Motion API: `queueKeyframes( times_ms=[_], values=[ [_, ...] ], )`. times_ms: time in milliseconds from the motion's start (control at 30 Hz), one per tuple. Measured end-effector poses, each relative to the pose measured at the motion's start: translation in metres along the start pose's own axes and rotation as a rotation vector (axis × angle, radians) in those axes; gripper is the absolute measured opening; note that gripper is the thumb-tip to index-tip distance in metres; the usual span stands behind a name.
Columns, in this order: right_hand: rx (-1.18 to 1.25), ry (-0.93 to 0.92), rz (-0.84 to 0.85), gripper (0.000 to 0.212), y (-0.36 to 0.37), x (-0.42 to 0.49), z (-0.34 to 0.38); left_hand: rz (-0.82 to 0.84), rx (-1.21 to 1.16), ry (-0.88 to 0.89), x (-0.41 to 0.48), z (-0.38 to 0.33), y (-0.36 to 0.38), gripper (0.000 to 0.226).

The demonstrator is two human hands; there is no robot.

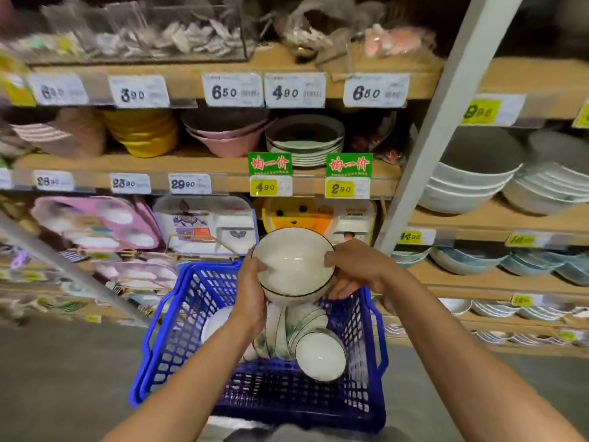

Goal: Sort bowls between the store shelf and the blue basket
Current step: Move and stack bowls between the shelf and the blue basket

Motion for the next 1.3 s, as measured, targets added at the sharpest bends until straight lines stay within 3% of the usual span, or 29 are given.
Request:
queueKeyframes(
  times_ms=[167,267,367,467,567,967,1300],
  values=[
    [-0.044,-0.287,-0.183,0.021,0.002,-0.038,0.056,-0.054,-0.059,0.112,-0.011,-0.064,0.011,0.034],
    [0.226,-0.52,-0.248,0.027,0.018,-0.059,0.082,-0.035,-0.049,0.127,-0.022,-0.098,0.017,0.035],
    [0.596,-0.637,-0.335,0.035,0.034,-0.076,0.096,0.063,-0.023,0.146,-0.033,-0.123,0.022,0.03],
    [0.818,-0.658,-0.431,0.036,0.043,-0.088,0.101,0.159,0.031,0.165,-0.04,-0.14,0.023,0.022],
    [0.891,-0.638,-0.53,0.037,0.046,-0.104,0.099,0.25,0.064,0.137,-0.045,-0.142,0.025,0.022],
    [0.897,-0.683,-0.978,0.04,0.009,-0.225,0.044,0.62,0.144,0.031,-0.112,-0.105,0.105,0.023],
    [0.965,-0.711,-1.063,0.037,-0.069,-0.315,-0.02,0.833,0.247,0.11,-0.19,-0.062,0.206,0.023]
  ],
)
Point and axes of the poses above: each hand's wrist, its own x-axis towards the middle knuckle, its own y-axis out of the palm, z = x × y, the point moved 4 cm from there along x, towards the middle knuckle, and after that the axes turned 1 degree about -z, right-handed, at the moved point
